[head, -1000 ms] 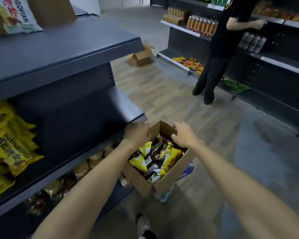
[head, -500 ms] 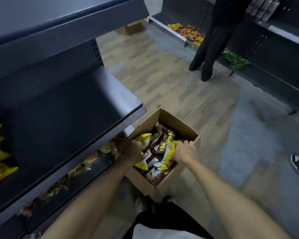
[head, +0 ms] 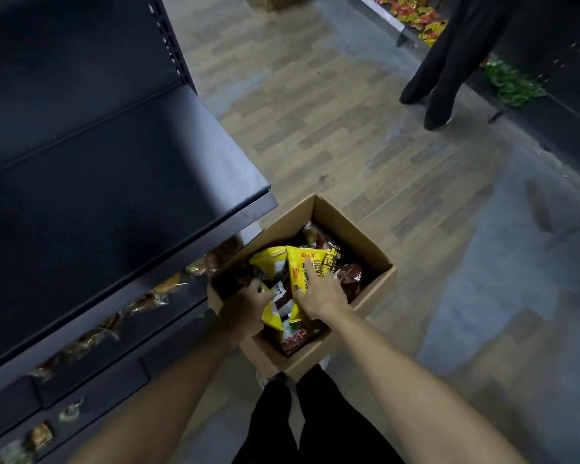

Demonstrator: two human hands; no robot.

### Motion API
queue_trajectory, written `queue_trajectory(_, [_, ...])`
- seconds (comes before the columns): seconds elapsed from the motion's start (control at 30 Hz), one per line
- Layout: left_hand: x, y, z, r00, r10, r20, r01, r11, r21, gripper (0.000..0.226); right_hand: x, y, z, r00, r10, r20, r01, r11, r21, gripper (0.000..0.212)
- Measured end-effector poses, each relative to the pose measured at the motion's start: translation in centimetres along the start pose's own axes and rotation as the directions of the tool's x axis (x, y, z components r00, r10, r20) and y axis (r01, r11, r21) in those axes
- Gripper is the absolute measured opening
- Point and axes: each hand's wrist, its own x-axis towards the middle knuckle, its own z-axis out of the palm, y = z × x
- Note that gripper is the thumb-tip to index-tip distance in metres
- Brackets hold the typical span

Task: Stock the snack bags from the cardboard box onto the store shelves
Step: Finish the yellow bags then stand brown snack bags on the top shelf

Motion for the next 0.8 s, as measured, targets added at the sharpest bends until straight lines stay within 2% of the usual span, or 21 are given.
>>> queue_trajectory(0.1, [0.2,-0.2,-0.4,0.999,-0.049,0.013,0.05,0.992,-0.113,0.039,0.3,-0.4,0.6,1.0,0.006,0.021,-0.007,0.999,0.033,0.091])
queue_trajectory(0.17, [0.3,-0.2,-1.4,0.991,-0.095,-0.094,0.076,0.979,-0.187,0.031,0.4,-0.3,0.5,1.0,-0.004,0.009,0.003,0.997,0.071,0.092])
queue_trajectory(0.27, [1.4,0.1,-3.9,0.983,-0.055,-0.173,0.017,0.977,-0.214,0.042,0.8,0.2,-1.4,0.997,-0.068,-0.038,0.069,0.997,0.02,0.09])
queue_trajectory(0.33, [2.6,0.4,-5.4,0.989,-0.06,-0.134,0.023,0.963,-0.267,0.05,1.5,0.6,-3.3,0.987,-0.096,-0.126,0.091,0.995,-0.042,0.088])
queue_trajectory(0.4, [4.0,0.5,-6.0,0.991,-0.121,-0.062,0.094,0.938,-0.332,0.04,2.3,1.0,-5.1,0.975,-0.11,-0.19,0.093,0.991,-0.097,0.085])
queue_trajectory(0.47, [5.3,0.5,-5.6,0.986,-0.168,-0.001,0.157,0.925,-0.345,0.031,3.0,1.3,-6.0,0.976,-0.134,-0.172,0.107,0.982,-0.157,0.083])
queue_trajectory(0.53, [6.1,0.8,-5.1,0.974,-0.226,0.033,0.222,0.908,-0.356,0.035,3.3,1.7,-6.1,0.979,-0.141,-0.149,0.112,0.976,-0.188,0.08])
queue_trajectory(0.67, [7.4,1.4,-4.8,0.957,-0.23,0.174,0.279,0.895,-0.349,0.03,4.3,2.6,-5.5,0.978,-0.178,-0.111,0.156,0.97,-0.185,0.074])
queue_trajectory(0.8, [7.9,0.9,-3.8,0.932,-0.287,0.22,0.356,0.832,-0.425,0.034,5.7,2.8,-5.9,0.973,-0.211,-0.09,0.196,0.969,-0.147,0.071])
